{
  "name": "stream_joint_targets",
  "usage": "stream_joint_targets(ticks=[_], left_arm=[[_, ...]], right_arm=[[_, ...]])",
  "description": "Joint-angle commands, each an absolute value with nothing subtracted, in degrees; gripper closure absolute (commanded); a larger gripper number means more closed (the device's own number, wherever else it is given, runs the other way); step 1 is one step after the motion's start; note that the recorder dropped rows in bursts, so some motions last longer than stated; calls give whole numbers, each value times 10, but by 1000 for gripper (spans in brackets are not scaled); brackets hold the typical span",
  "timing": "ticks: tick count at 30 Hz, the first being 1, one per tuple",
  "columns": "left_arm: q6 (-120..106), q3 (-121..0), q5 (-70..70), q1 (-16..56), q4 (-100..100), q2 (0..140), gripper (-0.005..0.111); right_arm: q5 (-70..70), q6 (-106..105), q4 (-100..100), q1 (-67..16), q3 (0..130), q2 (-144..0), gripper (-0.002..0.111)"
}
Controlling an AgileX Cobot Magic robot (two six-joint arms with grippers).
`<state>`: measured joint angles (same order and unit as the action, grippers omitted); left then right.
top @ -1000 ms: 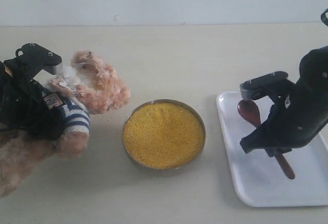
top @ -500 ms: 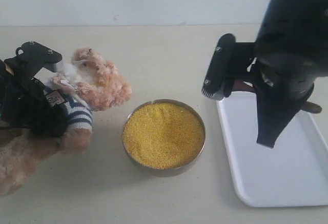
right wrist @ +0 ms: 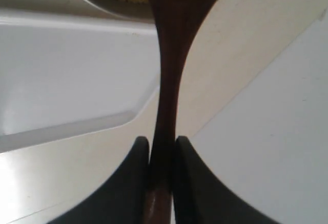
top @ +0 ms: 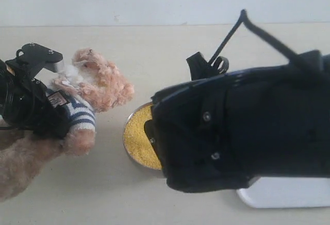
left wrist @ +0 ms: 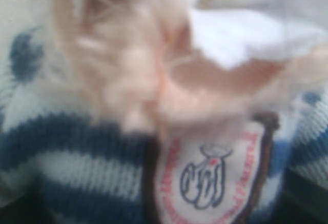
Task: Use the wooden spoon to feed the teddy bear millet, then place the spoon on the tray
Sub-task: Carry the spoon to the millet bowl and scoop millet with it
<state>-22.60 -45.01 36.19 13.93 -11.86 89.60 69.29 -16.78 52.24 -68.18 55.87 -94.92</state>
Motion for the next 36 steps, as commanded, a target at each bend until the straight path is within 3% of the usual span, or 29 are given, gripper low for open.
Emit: stream_joint_targets(ticks=[1,17,36], left_arm=[[-228,-453,366,139,-130,887,103],[-228,-453,376,139,-138,885,103],[-234,-453,371,139,-140,857,103]], right_arm=[[700,-169,595,-685,562,-965,109],[627,-141,729,-685,562,-1031,109],[585,-280,515,-658,560,-1009,109]])
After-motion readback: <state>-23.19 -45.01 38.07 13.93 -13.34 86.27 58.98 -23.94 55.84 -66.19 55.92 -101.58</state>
